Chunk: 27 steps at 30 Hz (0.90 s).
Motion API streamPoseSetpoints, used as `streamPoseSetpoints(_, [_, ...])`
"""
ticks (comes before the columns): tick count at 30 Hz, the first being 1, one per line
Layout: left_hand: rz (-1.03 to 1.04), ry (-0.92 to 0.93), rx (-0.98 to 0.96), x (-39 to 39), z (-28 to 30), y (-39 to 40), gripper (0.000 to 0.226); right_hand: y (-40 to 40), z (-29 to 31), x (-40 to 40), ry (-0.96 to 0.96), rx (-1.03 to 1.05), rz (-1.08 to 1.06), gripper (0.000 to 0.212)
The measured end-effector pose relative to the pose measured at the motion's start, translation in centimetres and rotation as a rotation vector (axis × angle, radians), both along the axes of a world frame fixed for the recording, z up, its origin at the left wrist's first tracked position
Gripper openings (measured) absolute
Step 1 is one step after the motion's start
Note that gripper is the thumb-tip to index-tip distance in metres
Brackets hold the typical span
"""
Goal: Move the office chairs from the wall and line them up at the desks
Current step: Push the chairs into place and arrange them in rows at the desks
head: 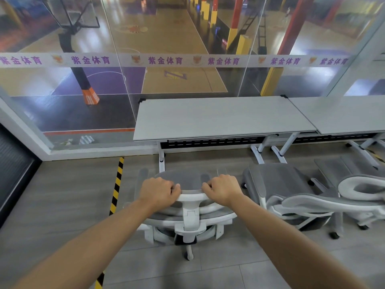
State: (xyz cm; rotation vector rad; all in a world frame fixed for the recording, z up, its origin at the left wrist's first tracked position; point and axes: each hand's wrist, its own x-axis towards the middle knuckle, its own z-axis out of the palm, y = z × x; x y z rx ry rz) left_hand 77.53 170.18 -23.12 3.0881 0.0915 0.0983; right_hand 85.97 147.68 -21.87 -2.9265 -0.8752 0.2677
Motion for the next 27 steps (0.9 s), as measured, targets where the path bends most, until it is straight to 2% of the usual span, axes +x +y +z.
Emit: streamPoseSetpoints(27, [-0.004, -0.008, -0.011, 1.1, -0.2, 0.9, 0.066, 0.7, -0.6, 1.2, 0.003, 0.033, -0.005, 0.046])
